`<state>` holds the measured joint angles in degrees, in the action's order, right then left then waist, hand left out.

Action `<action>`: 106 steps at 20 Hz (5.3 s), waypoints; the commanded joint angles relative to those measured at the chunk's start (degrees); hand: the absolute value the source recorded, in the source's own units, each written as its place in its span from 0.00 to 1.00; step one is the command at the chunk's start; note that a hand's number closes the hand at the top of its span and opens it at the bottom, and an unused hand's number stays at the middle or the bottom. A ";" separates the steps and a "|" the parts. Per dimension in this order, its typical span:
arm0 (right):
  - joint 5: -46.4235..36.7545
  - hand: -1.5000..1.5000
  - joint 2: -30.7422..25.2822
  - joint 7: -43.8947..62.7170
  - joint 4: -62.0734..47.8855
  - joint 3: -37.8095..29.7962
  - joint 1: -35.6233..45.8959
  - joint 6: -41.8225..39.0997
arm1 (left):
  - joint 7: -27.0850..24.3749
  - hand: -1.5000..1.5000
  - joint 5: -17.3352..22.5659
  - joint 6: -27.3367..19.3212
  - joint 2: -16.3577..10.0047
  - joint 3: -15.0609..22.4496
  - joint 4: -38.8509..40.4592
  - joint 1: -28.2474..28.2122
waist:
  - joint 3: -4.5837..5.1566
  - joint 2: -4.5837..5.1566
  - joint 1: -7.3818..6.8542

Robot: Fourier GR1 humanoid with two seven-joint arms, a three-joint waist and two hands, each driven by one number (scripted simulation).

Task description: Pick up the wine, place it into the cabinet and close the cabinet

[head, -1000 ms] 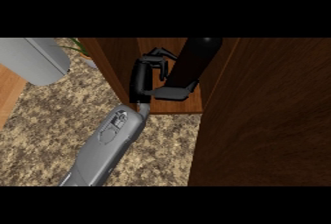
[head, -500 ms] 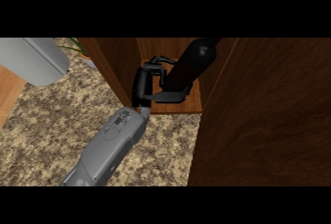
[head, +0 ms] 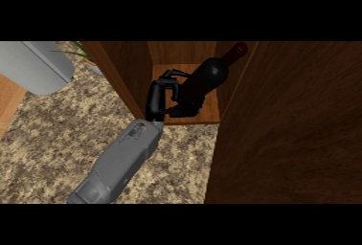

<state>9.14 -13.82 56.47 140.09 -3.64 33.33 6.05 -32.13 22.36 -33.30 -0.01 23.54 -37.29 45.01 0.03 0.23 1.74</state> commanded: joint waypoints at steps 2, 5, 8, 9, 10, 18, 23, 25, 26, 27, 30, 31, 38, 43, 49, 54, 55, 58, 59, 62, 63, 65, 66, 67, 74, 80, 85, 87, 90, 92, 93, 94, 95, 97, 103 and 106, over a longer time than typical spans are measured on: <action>2.78 0.00 1.65 -0.31 4.63 1.77 -3.38 -0.54 | -4.92 1.00 3.58 0.62 0.01 -2.23 6.97 3.63 | 0.01 0.18 0.38; 5.41 0.00 0.23 0.08 -0.14 -0.81 1.76 -0.61 | -6.03 1.00 7.31 -0.09 0.01 -0.78 7.85 4.38 | 0.03 0.26 0.75; 2.49 0.00 1.01 0.17 1.99 0.77 -0.67 -0.04 | -9.28 1.00 8.30 3.53 0.01 -4.61 9.91 4.92 | 0.02 0.13 0.03; 5.12 0.00 -0.15 1.71 3.76 -1.63 -0.36 -0.50 | -8.12 1.00 9.97 4.44 0.01 -6.94 13.05 7.76 | 0.03 0.36 1.17; 3.87 0.00 1.16 0.98 4.08 0.61 -2.13 -0.45 | -8.68 1.00 10.50 5.11 0.01 -8.48 12.68 7.96 | 0.02 0.28 0.67; 3.78 0.00 2.43 -3.58 0.15 -0.19 -1.49 -1.35 | -10.43 1.00 11.51 8.61 -0.51 -11.46 23.21 13.69 | 0.01 0.70 0.99; 5.15 0.00 2.08 -2.22 2.16 0.07 -2.51 -2.26 | -10.63 1.00 9.80 5.35 0.00 -11.78 26.93 17.78 | -0.01 0.63 1.40; 4.09 0.00 3.24 -3.22 0.22 1.94 -1.44 -1.97 | -13.87 1.00 9.50 1.45 0.00 -11.34 28.52 16.54 | 0.01 1.12 2.49; 3.11 0.00 3.42 -3.87 -1.37 2.05 -2.05 -2.07 | -12.54 1.00 9.25 2.95 -1.05 -12.03 29.97 17.28 | 0.01 1.09 1.72; 3.26 0.00 2.68 -3.34 -2.08 0.72 0.54 -1.59 | -12.21 1.00 8.70 0.56 0.00 -11.72 30.84 18.12 | 0.03 1.05 1.79; 3.46 0.00 3.10 -4.81 -2.19 0.74 -1.17 -2.57 | -8.90 1.00 7.34 -1.09 -0.64 -10.87 32.84 21.14 | 0.00 1.07 1.83; 3.55 0.00 2.34 -3.22 -1.16 0.76 0.22 -2.40 | -10.07 1.00 7.60 -0.64 -0.29 -11.33 32.92 20.57 | 0.04 1.17 2.29; 2.10 0.00 2.64 -1.27 1.17 3.65 0.85 -1.93 | -8.07 1.00 7.58 -1.23 -1.91 -12.05 35.36 21.00 | 0.09 1.57 3.57; 2.91 0.00 3.12 -1.74 -1.58 3.40 3.30 -1.54 | -6.82 1.00 7.37 -0.80 -1.54 -12.17 36.18 20.28 | 0.11 1.78 3.36; 3.02 0.00 3.94 -1.51 0.61 3.82 1.73 -1.23 | -10.75 1.00 12.98 7.12 -0.05 -17.80 32.07 14.95 | 0.16 1.70 4.20; 3.77 0.00 3.82 -2.52 -2.60 2.88 4.82 -1.39 | -9.33 1.00 13.97 11.34 -0.01 -18.76 32.70 14.42 | 0.19 2.18 4.74; 5.02 0.00 3.78 -3.30 -3.97 1.19 5.49 -1.53 | -7.29 1.00 15.00 12.20 -0.01 -19.38 32.31 14.90 | 0.14 2.07 5.01; 3.70 0.00 3.95 -2.28 -1.71 2.77 4.68 -1.06 | -9.52 1.00 15.71 12.73 0.00 -19.31 32.27 12.15 | 0.20 2.01 6.83; 4.42 0.00 4.05 -2.58 -3.63 2.56 5.63 -1.29 | -9.22 1.00 16.12 14.52 0.00 -19.90 31.87 12.87 | 0.23 2.27 6.07; 4.64 0.00 4.82 -3.20 -2.59 4.02 3.21 -1.92 | -13.52 1.00 16.67 15.05 0.01 -19.02 31.56 8.25 | 0.21 2.05 7.07; 4.38 0.00 4.56 -1.54 -1.49 3.94 3.59 -1.12 | -12.27 1.00 16.60 15.00 0.01 -19.07 31.82 9.76 | 0.22 1.80 6.55; 4.95 0.00 4.22 -1.77 -1.27 3.49 3.10 -1.77 | -11.44 1.00 17.25 15.99 0.01 -18.63 31.86 8.75 | 0.20 1.73 7.22; 3.22 0.00 5.37 -3.95 -4.30 4.78 4.94 -1.35 | -11.22 1.00 17.11 17.75 0.01 -18.07 32.04 7.71 | 0.29 2.09 6.85; 4.88 0.00 4.78 -3.90 -1.68 3.36 1.69 -2.39 | -12.26 1.00 17.44 17.66 0.01 -18.37 32.25 6.53 | 0.17 1.98 6.91; 5.21 0.00 5.73 -3.04 -1.46 5.63 2.69 -2.03 | -11.91 1.00 19.27 14.91 0.01 -17.07 31.67 5.48 | 0.31 1.96 9.27; 5.25 0.00 6.03 -4.10 -2.17 5.22 2.87 -2.18 | -12.26 1.00 19.53 13.31 0.00 -15.00 30.87 5.31 | 0.30 2.03 9.00; 6.22 0.00 5.55 -3.51 -2.93 3.69 3.83 -2.10 | -11.53 1.00 20.38 12.96 0.01 -14.15 29.87 6.80 | 0.32 2.16 9.16; 6.12 0.00 5.80 -5.29 -3.54 2.45 3.18 -2.28 | -11.54 1.00 21.24 10.80 0.01 -13.68 29.07 7.06 | 0.22 2.13 9.27; 5.57 0.00 5.37 -4.64 -3.70 3.01 3.40 -2.41 | -10.25 1.00 21.52 11.13 0.01 -12.66 28.72 8.35 | 0.26 2.17 9.08; 6.25 0.00 4.95 -5.19 -3.92 2.29 1.99 -3.36 | -9.25 1.00 21.88 8.40 0.01 -12.38 28.64 10.59 | 0.15 2.00 8.42; 6.71 0.00 5.87 -6.15 -3.67 2.83 0.82 -3.57 | -8.91 1.00 22.43 8.92 0.01 -12.75 28.69 10.76 | 0.14 2.42 8.99; 6.92 0.00 5.52 -5.63 -2.79 2.32 1.70 -3.29 | -9.27 1.00 22.68 8.09 0.01 -12.63 28.60 10.90 | 0.16 2.18 9.01; 7.79 0.00 5.31 -3.66 -1.91 2.25 1.76 -2.78 | -8.54 1.00 22.91 8.57 0.01 -12.33 28.14 11.50 | 0.17 1.78 8.66; 7.58 0.00 4.83 -4.11 -2.39 1.84 1.34 -3.39 | -7.71 1.00 23.62 7.14 0.01 -12.56 28.59 12.52 | 0.14 1.94 8.54; 6.35 0.00 5.19 -6.08 -2.15 1.78 -0.81 -4.20 | -5.65 1.00 23.49 5.61 0.01 -12.34 30.22 17.10 | 0.08 2.32 7.51; 8.28 0.00 4.28 -6.11 -2.79 0.48 -0.35 -5.31 | -4.85 1.00 24.45 4.55 0.01 -13.14 30.61 18.35 | 0.05 2.50 7.90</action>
<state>15.38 -8.99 50.22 136.20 -2.38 33.69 1.59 -38.22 46.05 -27.79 0.00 10.92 -7.40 61.67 0.11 2.62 9.75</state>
